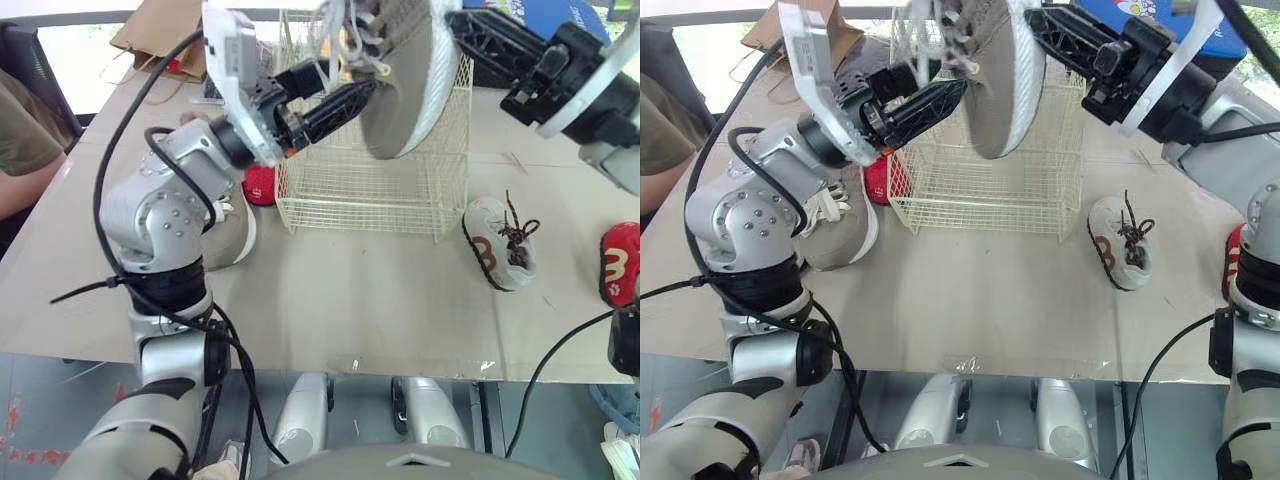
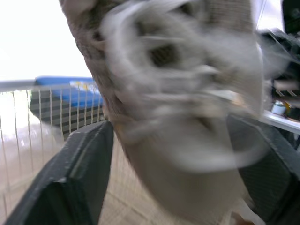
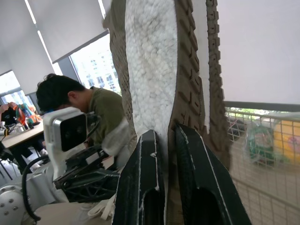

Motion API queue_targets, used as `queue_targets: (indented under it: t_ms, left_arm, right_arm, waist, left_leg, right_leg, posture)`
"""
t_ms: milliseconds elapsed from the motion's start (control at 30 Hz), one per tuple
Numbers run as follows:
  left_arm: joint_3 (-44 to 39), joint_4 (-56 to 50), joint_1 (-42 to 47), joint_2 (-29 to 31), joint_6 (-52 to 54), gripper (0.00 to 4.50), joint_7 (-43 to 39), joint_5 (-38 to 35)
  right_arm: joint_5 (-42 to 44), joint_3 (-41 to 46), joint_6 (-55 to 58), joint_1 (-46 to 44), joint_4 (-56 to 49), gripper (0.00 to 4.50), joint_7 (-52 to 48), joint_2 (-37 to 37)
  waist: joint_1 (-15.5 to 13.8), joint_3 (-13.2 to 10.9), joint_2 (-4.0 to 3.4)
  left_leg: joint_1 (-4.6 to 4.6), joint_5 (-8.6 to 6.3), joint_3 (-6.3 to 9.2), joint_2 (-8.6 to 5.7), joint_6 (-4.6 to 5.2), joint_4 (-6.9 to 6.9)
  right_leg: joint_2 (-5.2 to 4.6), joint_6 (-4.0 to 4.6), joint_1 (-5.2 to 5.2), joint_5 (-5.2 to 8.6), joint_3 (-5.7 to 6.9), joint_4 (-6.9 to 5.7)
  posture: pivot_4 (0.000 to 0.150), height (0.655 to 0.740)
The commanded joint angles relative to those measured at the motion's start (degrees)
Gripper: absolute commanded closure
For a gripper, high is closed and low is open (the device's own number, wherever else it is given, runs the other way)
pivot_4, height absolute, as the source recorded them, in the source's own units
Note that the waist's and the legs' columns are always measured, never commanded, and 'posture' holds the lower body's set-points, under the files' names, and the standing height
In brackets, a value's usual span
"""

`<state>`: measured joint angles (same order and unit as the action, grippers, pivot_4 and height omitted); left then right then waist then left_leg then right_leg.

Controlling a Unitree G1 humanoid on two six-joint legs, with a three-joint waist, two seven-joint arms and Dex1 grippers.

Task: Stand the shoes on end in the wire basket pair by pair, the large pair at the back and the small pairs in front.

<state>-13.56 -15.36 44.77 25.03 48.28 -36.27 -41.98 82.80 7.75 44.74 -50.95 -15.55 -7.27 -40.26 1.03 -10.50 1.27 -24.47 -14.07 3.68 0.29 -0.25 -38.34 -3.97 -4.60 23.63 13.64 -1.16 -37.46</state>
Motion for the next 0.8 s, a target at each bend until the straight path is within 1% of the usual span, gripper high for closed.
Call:
queue_targets:
  t_ms: [33, 67, 133, 200, 267, 300, 367, 467, 500, 533, 600, 633, 700, 733, 767, 800]
  left_arm:
    - [-3.1, -3.2, -0.1, 2.2, 1.7, 0.49, 3.8, -1.9]
    - [-4.5, -3.2, -0.7, 1.1, -0.1, 0.49, 4.4, -2.7]
    - [-4.2, -6.0, -4.0, 1.3, -2.5, 0.49, 4.2, -2.1]
    - [-3.8, -9.2, -7.1, 1.6, -2.0, 0.49, 5.0, -3.0]
    - [-4.0, -11.2, -8.6, 1.4, -1.1, 0.49, 6.6, -4.6]
    - [-3.3, -12.1, -9.7, 1.6, -0.4, 0.49, 6.5, -5.2]
    - [-0.7, -13.5, -12.4, 2.8, -1.5, 0.49, 5.4, -3.4]
    - [0.3, -13.4, -12.9, 3.0, -0.7, 0.49, 6.3, -3.9]
    - [1.3, -13.4, -13.3, 3.5, -1.9, 0.43, 5.5, -2.8]
    - [2.0, -13.4, -13.6, 3.8, -3.0, 0.4, 4.7, -2.0]
    - [2.8, -12.5, -13.5, 3.5, -4.5, 0.4, 4.7, -1.0]
    - [2.8, -12.1, -13.3, 3.3, -4.9, 0.4, 5.0, -0.8]
    - [2.9, -11.8, -13.0, 3.4, -5.7, 0.4, 4.1, -1.3]
    - [3.3, -11.7, -13.1, 3.7, -6.4, 0.4, 3.3, -1.0]
    - [3.6, -11.5, -13.2, 3.9, -7.0, 0.4, 2.6, -0.7]
    - [4.1, -11.0, -13.0, 3.7, -7.6, 0.4, 2.4, -0.2]
  right_arm:
    - [-2.7, 3.4, -2.1, -3.9, 1.7, 4.5, -6.6, 0.0]
    - [-3.8, 3.6, -2.2, -4.6, 2.8, 4.5, -8.5, -0.2]
    - [-6.6, 4.1, -2.5, -5.1, 5.8, 4.5, -13.8, -1.4]
    - [-9.9, 4.0, -3.0, -5.8, 8.3, 4.5, -18.1, -2.2]
    - [-12.2, 3.8, -3.0, -6.9, 9.8, 4.5, -20.1, -2.0]
    - [-14.3, 2.9, -3.0, -6.7, 10.0, 4.5, -21.9, -2.4]
    - [-17.7, 1.5, -2.7, -5.3, 9.3, 4.5, -24.6, -3.0]
    - [-21.2, -0.6, -1.0, -4.4, 7.6, 4.5, -27.2, -4.1]
    - [-21.4, -1.1, 0.2, -3.8, 6.6, 4.25, -28.5, -4.8]
    - [-21.3, -1.4, 1.2, -3.2, 5.4, 4.1, -30.1, -5.5]
    - [-21.6, -1.8, 4.0, -2.7, 3.5, 3.45, -30.4, -6.7]
    - [-21.8, -2.1, 5.3, -2.9, 2.7, 2.87, -30.2, -7.1]
    - [-23.4, -4.0, 7.2, -3.3, -1.3, 1.99, -29.7, -7.7]
    - [-25.2, -5.2, 7.9, -4.3, -2.6, 1.41, -26.6, -6.5]
    - [-26.4, -6.2, 8.6, -5.1, -3.4, 1.0, -24.3, -5.4]
    - [-28.9, -7.7, 8.7, -5.9, -4.8, 0.48, -22.1, -4.4]
  waist:
    - [0.0, 0.0, 0.0]
    - [0.0, 0.0, 0.0]
    - [-0.2, 0.0, 0.01]
    - [-0.3, 0.0, 0.0]
    - [-0.3, 0.0, 0.01]
    - [-0.3, 0.0, 0.01]
    - [-0.3, 0.0, 0.0]
    - [-0.3, 0.0, 0.01]
    - [-0.2, 0.0, 0.01]
    - [-0.3, 0.0, 0.01]
    - [-0.3, 0.0, 0.01]
    - [-0.3, 0.0, 0.01]
    - [-0.3, 0.0, 0.01]
    - [-0.3, 0.0, 0.01]
    - [-0.2, 0.0, 0.01]
    - [0.0, 0.0, 0.01]
  left_leg:
    - [0.0, 0.0, 0.0, 0.0, 0.0, 0.0]
    - [0.0, 0.0, -0.01, 0.0, 0.0, 0.0]
    - [0.01, 0.02, -0.05, -0.01, -0.03, 0.0]
    - [0.01, 0.1, -0.09, -0.01, -0.18, 0.03]
    - [-0.03, 0.1, -0.07, -0.02, -0.18, 0.03]
    - [-0.03, 0.1, -0.07, -0.02, -0.18, 0.02]
    - [0.0, 0.1, -0.07, -0.02, -0.17, 0.01]
    - [0.07, 0.1, -0.12, -0.02, -0.17, 0.03]
    - [0.08, 0.08, -0.12, -0.02, -0.15, 0.02]
    - [0.09, 0.07, -0.12, -0.02, -0.13, 0.02]
    - [0.09, 0.06, -0.11, -0.01, -0.11, 0.03]
    - [0.09, 0.06, -0.12, -0.01, -0.12, 0.03]
    - [0.08, 0.07, -0.15, -0.02, -0.12, 0.02]
    - [0.08, 0.06, -0.13, -0.01, -0.12, 0.02]
    - [0.1, 0.06, -0.13, -0.01, -0.12, 0.03]
    - [0.1, 0.06, -0.13, 0.0, -0.12, 0.03]
  right_leg:
    - [0.0, 0.0, 0.0, 0.0, 0.0, 0.0]
    - [0.0, 0.0, 0.0, 0.0, 0.0, 0.01]
    - [-0.01, 0.0, -0.01, 0.0, -0.04, 0.03]
    - [-0.02, 0.0, -0.04, 0.0, -0.06, 0.13]
    - [-0.03, 0.0, -0.04, 0.0, -0.04, 0.17]
    - [-0.03, 0.0, -0.04, -0.01, -0.04, 0.15]
    - [-0.03, 0.0, -0.03, -0.01, -0.05, 0.08]
    - [-0.02, 0.0, -0.05, 0.0, -0.11, 0.06]
    - [-0.02, 0.0, -0.05, 0.0, -0.11, 0.03]
    - [-0.02, 0.0, -0.05, -0.01, -0.11, 0.01]
    - [-0.02, 0.01, -0.05, 0.0, -0.1, 0.03]
    - [-0.02, 0.01, -0.05, 0.0, -0.11, 0.04]
    - [-0.03, 0.0, -0.05, 0.0, -0.14, 0.05]
    - [-0.02, 0.01, -0.04, 0.0, -0.13, 0.06]
    - [-0.02, 0.01, -0.04, 0.0, -0.12, 0.06]
    - [-0.02, 0.01, -0.04, 0.0, -0.13, 0.04]
  posture:
    - [0.15, 0.74]
    - [0.15, 0.74]
    - [0.15, 0.74]
    - [0.15, 0.74]
    - [0.15, 0.74]
    - [0.15, 0.74]
    - [0.15, 0.74]
    - [0.15, 0.74]
    - [0.15, 0.74]
    - [0.15, 0.74]
    - [0.15, 0.74]
    - [0.15, 0.74]
    - [0.15, 0.74]
    - [0.15, 0.74]
    - [0.15, 0.74]
    - [0.15, 0.74]
